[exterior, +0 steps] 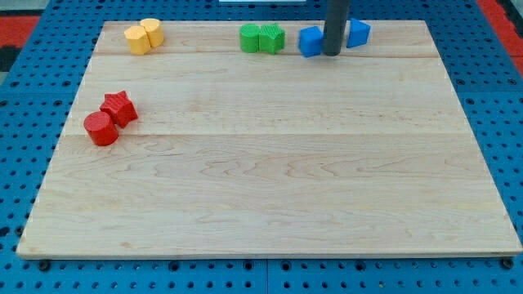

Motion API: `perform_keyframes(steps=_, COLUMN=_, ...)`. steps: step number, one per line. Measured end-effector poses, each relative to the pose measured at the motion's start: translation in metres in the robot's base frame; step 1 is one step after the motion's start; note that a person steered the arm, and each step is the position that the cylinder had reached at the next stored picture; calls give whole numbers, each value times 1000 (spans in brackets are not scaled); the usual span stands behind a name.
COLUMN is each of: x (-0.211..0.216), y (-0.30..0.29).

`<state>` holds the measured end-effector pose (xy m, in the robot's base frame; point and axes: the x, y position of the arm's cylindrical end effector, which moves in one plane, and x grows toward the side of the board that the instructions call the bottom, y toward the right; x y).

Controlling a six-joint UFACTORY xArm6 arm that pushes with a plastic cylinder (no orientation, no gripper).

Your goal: Push the blue triangle into the blue cube

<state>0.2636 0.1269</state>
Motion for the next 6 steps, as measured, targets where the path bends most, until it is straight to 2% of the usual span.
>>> perform_keyframes(steps=1, x=41, y=33)
perform_keyframes(steps=2, x=16, y=109)
perform_keyframes(steps=3, x=-69, y=120)
perform_keyframes(steps=4, x=-39, y=70)
perform_keyframes(steps=5, x=-32, y=14)
perform_keyframes(steps=6, x=-59, y=54)
